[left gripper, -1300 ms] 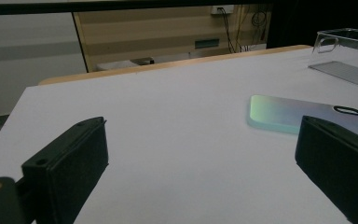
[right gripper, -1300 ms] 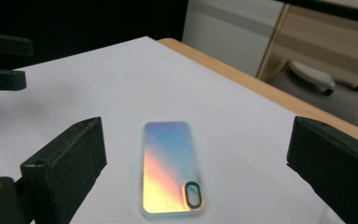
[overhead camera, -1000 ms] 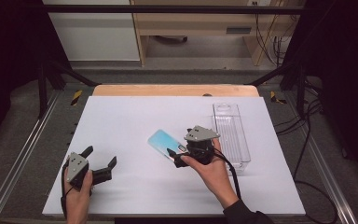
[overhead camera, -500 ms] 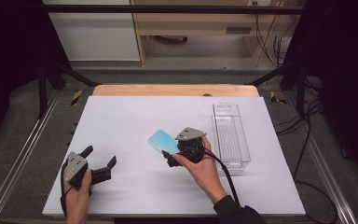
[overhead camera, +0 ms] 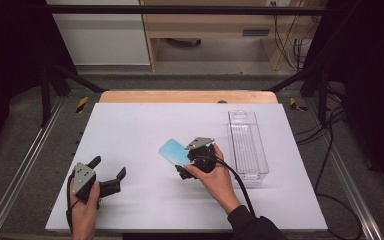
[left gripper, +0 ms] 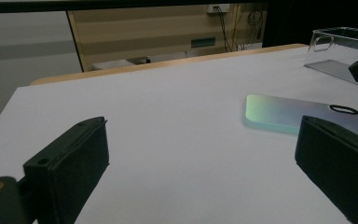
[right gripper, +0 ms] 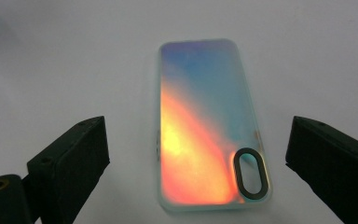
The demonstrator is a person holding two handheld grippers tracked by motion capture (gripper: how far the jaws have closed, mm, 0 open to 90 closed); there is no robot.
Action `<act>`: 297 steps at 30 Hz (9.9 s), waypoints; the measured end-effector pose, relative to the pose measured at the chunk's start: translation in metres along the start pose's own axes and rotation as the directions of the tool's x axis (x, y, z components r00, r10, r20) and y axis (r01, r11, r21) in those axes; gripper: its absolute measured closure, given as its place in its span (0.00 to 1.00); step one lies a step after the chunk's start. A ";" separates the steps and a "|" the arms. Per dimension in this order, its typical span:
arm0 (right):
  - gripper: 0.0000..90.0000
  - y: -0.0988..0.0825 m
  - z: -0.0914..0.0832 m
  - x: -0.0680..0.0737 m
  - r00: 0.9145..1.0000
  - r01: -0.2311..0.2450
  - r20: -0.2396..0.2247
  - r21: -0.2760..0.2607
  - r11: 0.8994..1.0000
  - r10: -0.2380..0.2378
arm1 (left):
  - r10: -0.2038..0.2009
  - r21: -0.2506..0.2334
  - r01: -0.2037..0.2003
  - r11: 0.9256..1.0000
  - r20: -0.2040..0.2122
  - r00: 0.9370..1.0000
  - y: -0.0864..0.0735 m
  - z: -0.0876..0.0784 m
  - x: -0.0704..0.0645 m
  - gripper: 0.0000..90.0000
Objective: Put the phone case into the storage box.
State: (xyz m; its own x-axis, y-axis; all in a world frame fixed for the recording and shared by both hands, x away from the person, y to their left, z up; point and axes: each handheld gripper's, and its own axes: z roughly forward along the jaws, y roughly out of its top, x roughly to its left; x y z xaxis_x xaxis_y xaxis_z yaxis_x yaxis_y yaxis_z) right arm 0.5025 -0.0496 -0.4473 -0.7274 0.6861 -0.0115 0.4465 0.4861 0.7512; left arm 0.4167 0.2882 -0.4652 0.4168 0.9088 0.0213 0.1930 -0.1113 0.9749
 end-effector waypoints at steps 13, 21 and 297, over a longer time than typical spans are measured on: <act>0.07 -0.003 0.009 -0.003 1.000 0.001 -0.005 0.044 0.999 -0.001 | 0.009 0.011 -0.009 1.000 0.012 1.000 -0.001 0.002 -0.002 0.03; 0.07 -0.007 0.015 -0.003 1.000 -0.010 -0.022 0.055 0.998 0.011 | 0.010 0.011 -0.011 1.000 0.015 1.000 0.000 0.002 -0.002 0.03; 0.09 0.044 -0.046 0.025 0.981 -0.116 -0.185 -0.295 0.949 0.062 | 0.083 -0.044 -0.083 0.996 0.007 0.997 0.026 0.033 -0.063 0.91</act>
State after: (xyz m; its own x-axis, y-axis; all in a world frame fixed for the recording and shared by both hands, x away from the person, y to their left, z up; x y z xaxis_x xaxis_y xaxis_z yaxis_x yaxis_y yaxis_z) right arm 0.4795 -0.0359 -0.3840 -0.7822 0.6027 0.1578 0.3544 0.2221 0.9083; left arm 0.4247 0.2147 -0.4480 0.4377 0.8935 0.1007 0.1190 -0.1686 0.9785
